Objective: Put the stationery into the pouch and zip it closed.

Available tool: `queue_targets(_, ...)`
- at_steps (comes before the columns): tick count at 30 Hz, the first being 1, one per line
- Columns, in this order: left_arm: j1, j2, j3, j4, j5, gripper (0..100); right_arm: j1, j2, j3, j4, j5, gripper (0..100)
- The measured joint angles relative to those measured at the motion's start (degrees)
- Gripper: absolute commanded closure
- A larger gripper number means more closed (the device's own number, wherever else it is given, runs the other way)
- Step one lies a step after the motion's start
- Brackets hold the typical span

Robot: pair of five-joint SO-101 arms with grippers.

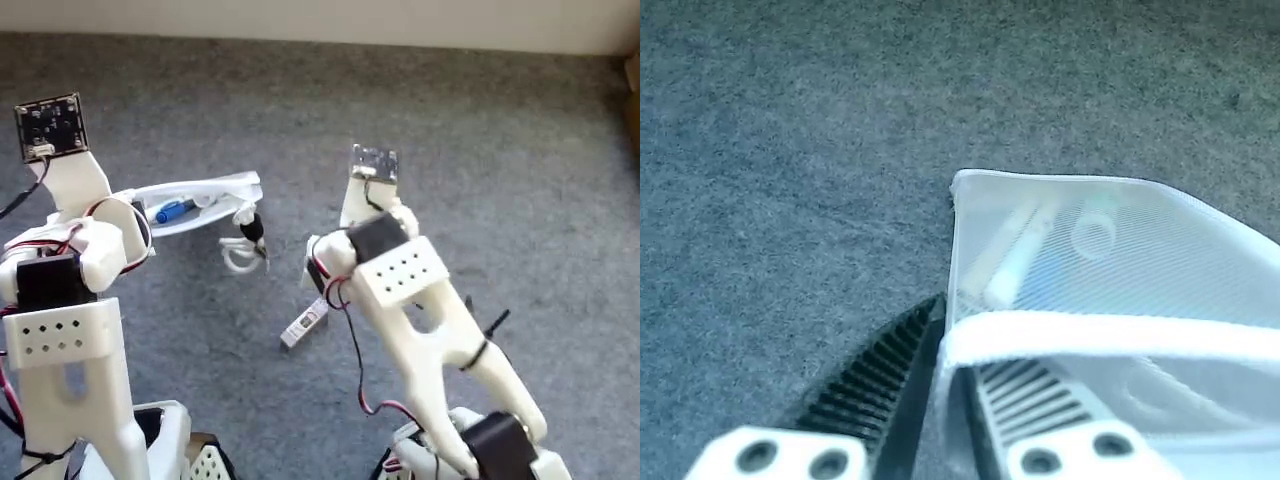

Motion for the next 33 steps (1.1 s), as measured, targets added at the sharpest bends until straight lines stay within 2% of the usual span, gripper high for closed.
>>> queue_targets(9, 0.0, -0.2, 1.2, -0.1, 0.0, 99, -4.6, 6.2, 0.0, -4.7, -11.5, 89.6)
queue_targets(16, -0.1, -0.7, 2.2, -1.6, 0.0, 99, -6.9, 6.6, 0.0, -9.6, -12.5, 89.2)
queue_targets(22, -1.2, -0.7, 2.2, -1.7, 0.0, 99, -4.1, 6.6, 0.4, -10.0, -15.9, 76.2)
queue_targets(33, -2.5, -0.4, 2.2, -1.8, 0.0, 99, -4.8, 6.6, 11.1, -22.2, -16.6, 76.2)
